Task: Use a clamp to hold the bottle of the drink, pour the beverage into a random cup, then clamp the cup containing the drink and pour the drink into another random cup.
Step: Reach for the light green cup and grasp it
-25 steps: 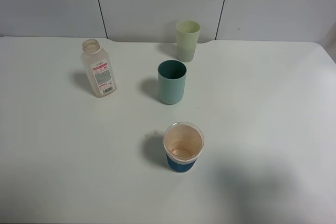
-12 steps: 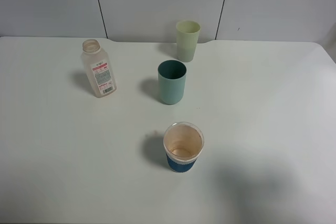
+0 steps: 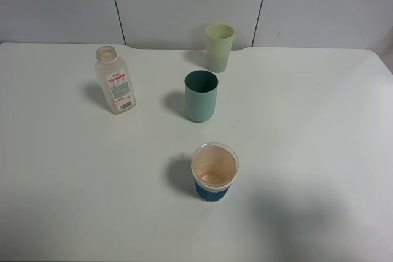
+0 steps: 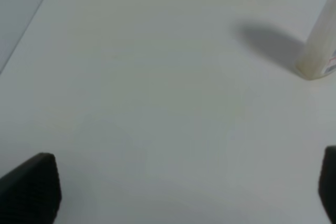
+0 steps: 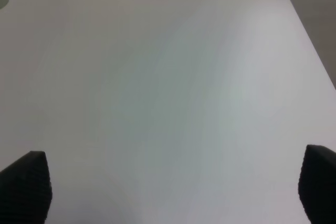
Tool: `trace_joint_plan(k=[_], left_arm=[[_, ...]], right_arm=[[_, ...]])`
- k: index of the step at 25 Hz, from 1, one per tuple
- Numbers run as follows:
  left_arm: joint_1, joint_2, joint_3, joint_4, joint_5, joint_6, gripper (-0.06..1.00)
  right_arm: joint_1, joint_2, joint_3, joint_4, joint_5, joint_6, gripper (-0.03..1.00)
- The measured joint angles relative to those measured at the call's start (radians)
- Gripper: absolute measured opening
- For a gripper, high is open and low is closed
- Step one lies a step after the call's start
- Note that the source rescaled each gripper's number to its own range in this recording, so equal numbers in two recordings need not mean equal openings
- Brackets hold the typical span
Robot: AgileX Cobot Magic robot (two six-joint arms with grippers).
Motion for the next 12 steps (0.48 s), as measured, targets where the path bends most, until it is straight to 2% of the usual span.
trace_joint_plan(k=[12], left_arm=[[0.000,0.000,0.000,0.000,0.000,0.000,1.00]], right_arm=[[0.000,0.000,0.000,0.001,0.000,0.000,1.00]])
